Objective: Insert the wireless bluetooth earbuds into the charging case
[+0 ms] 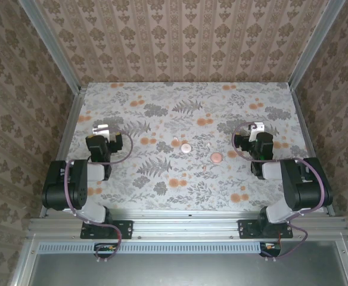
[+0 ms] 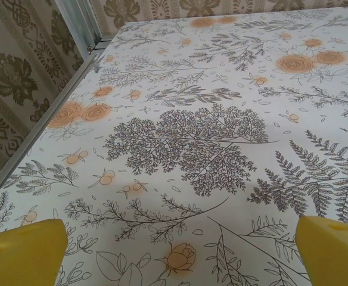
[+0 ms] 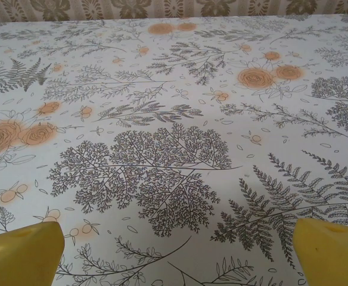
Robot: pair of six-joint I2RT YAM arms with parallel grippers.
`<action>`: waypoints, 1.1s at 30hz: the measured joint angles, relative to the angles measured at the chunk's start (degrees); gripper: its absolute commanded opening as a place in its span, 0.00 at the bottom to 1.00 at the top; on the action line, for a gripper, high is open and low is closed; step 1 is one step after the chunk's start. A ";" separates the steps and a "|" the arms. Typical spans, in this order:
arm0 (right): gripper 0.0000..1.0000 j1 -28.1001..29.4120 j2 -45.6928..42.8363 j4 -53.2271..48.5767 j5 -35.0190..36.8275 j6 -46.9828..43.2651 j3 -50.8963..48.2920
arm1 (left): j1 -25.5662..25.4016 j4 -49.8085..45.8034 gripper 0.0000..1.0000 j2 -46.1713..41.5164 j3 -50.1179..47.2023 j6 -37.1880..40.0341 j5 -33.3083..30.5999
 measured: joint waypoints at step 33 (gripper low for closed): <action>1.00 0.00 -4.68 -5.62 -0.31 0.07 0.68 | -2.54 -4.70 0.86 -2.64 0.59 1.60 -1.53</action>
